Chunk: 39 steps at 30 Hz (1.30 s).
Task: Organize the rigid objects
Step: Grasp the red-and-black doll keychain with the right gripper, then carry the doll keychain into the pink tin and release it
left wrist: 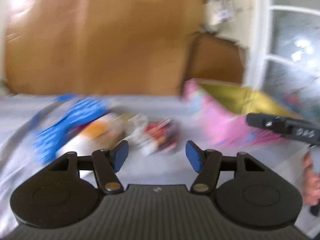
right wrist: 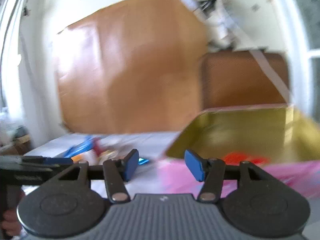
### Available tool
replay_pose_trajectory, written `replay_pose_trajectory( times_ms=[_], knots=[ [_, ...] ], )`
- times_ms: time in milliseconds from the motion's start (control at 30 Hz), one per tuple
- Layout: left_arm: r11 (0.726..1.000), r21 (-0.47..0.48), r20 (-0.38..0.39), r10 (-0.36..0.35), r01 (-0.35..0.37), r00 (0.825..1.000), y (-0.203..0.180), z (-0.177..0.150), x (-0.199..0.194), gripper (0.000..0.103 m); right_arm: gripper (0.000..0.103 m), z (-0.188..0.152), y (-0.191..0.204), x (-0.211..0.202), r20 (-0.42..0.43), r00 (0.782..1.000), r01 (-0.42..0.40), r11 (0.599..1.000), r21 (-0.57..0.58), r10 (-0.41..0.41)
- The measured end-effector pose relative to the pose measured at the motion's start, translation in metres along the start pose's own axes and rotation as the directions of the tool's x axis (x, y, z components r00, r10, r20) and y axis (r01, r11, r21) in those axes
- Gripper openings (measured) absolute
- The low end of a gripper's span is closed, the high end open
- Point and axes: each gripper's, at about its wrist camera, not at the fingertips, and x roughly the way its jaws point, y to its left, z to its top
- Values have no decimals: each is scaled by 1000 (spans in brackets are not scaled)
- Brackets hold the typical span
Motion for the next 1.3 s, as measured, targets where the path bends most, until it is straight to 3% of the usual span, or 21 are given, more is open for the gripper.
replay_pose_trajectory(
  times_ms=[100, 200, 333, 500, 533, 567, 667, 800, 933, 967, 1033, 1100, 1200, 1300],
  knots=[
    [997, -25, -40, 74, -75, 996, 21, -18, -1, 65, 41, -10, 32, 34, -96, 994, -47, 998, -30, 44],
    [992, -99, -51, 77, -81, 996, 33, -20, 0, 65, 39, -18, 58, 69, -171, 985, -46, 994, -95, 29],
    [991, -101, -37, 81, -85, 996, 30, -21, -4, 65, 40, -14, 75, 103, -199, 980, -11, 992, -125, -14],
    [995, -72, -1, 69, -69, 998, 27, -25, -9, 65, 39, 0, 71, 132, -215, 977, -7, 998, -65, -8],
    [996, -69, 5, 65, -65, 998, 27, -25, -10, 65, 36, 1, 73, 135, -218, 976, -19, 998, -61, 5],
    [996, -69, 7, 62, -62, 998, 26, -25, -7, 65, 24, 0, 74, 138, -223, 975, -34, 997, -63, 19],
    [995, -90, 1, 53, -53, 999, 29, -25, -5, 65, 24, 1, 82, 130, -226, 974, -24, 994, -104, 0],
    [991, -135, -16, 21, -23, 1000, 37, -24, -3, 67, 23, -7, 77, 90, -246, 968, -70, 993, -99, 44],
    [985, -151, -55, -89, 80, 995, 34, -21, 0, 71, 23, -19, 62, 32, -267, 958, -134, 987, -90, 106],
    [978, -165, -60, -140, 128, 988, 31, -20, 0, 71, 24, -21, 57, 19, -278, 951, -159, 984, -74, 133],
    [947, -201, -70, -271, 252, 960, 21, -15, 2, 71, 24, -26, 47, -7, -291, 940, -201, 978, -48, 179],
    [914, -225, -93, -366, 338, 926, 7, -11, 9, 71, 30, -29, 41, -28, -269, 949, -185, 981, -50, 165],
    [884, -265, -152, -432, 384, 889, -7, -8, 24, 71, 51, -33, 43, -50, -210, 972, -134, 985, -108, 109],
    [859, -318, -182, -471, 402, 863, -13, -10, 32, 71, 54, -37, 53, -53, -214, 972, -139, 975, -172, 101]
  ],
)
